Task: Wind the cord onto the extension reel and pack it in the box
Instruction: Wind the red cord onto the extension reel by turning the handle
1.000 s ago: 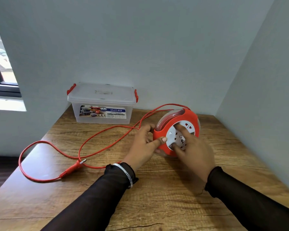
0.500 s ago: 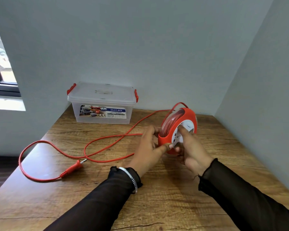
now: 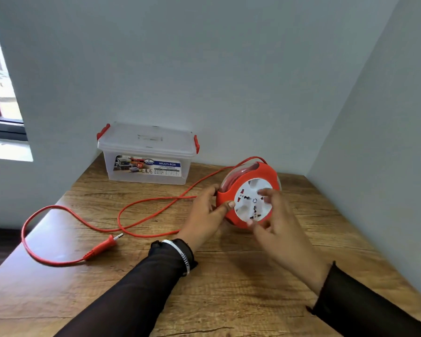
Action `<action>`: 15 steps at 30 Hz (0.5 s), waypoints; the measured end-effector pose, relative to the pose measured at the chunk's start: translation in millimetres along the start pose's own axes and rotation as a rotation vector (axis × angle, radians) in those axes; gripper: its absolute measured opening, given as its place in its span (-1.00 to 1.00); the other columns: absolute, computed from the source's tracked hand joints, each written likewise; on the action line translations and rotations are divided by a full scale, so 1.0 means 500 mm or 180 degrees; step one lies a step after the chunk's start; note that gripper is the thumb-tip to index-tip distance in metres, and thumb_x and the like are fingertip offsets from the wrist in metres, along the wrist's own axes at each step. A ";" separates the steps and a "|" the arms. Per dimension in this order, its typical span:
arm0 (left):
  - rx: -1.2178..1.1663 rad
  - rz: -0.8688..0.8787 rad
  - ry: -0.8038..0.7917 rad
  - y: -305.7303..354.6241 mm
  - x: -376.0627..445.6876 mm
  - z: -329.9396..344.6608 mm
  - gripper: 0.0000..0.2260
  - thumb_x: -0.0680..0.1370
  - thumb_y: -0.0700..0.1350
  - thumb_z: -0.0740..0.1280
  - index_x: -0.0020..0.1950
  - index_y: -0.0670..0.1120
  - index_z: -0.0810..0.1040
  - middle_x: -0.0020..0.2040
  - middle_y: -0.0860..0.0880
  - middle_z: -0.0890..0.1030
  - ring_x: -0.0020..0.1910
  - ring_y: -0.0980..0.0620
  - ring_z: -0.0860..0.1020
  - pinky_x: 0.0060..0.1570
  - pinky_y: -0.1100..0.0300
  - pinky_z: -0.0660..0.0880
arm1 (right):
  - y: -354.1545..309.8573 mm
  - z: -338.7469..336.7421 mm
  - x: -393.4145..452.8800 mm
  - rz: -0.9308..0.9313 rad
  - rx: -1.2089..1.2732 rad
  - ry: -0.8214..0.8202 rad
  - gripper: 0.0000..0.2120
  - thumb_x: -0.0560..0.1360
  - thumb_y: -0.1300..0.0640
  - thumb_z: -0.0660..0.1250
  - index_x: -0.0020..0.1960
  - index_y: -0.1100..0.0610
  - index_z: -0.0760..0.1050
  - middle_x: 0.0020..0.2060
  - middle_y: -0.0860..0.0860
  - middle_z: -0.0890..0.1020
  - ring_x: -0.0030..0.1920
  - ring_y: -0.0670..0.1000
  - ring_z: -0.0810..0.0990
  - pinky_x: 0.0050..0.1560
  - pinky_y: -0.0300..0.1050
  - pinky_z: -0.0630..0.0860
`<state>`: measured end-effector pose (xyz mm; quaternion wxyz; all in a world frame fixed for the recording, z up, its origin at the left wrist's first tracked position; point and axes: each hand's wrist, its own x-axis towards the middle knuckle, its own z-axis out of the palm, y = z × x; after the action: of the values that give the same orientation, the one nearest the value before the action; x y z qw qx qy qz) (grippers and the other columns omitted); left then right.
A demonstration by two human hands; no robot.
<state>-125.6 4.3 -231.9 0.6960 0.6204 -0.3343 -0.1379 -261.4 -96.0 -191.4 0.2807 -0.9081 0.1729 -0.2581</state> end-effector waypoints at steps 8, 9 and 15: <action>-0.0168 -0.0175 -0.0411 0.011 0.006 -0.018 -0.68 0.56 -0.21 0.32 0.31 -0.15 0.44 0.13 -0.13 0.60 -0.04 0.12 0.57 -0.30 0.47 0.47 | 0.036 -0.091 0.062 -0.2139 -0.3348 -0.1082 -0.29 0.36 0.35 0.31 0.40 -0.13 0.27 0.39 0.23 0.32 0.07 0.27 0.55 -0.17 0.01 0.54; -0.0138 -0.0156 -0.0457 0.011 0.006 -0.019 -0.69 0.56 -0.21 0.32 0.30 -0.14 0.45 0.13 -0.13 0.60 -0.02 0.08 0.56 -0.30 0.46 0.47 | 0.037 -0.091 0.066 -0.2228 -0.3443 -0.1185 -0.27 0.39 0.35 0.28 0.43 -0.17 0.18 0.40 0.24 0.28 0.04 0.26 0.56 -0.16 0.02 0.55; 0.0075 -0.0144 -0.0595 0.004 0.003 -0.019 -0.69 0.55 -0.14 0.34 0.29 -0.09 0.45 0.07 -0.12 0.58 -0.17 0.12 0.54 -0.33 0.39 0.46 | 0.034 -0.086 0.090 -0.2838 -0.3981 -0.1116 -0.25 0.34 0.26 0.42 0.40 -0.15 0.21 0.17 0.36 0.48 -0.24 0.20 0.60 -0.25 0.02 0.55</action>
<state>-118.9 11.3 -229.9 0.6510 0.6204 -0.3853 -0.2070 -252.6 -148.0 -154.3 -0.3892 -0.9086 -0.1413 -0.0541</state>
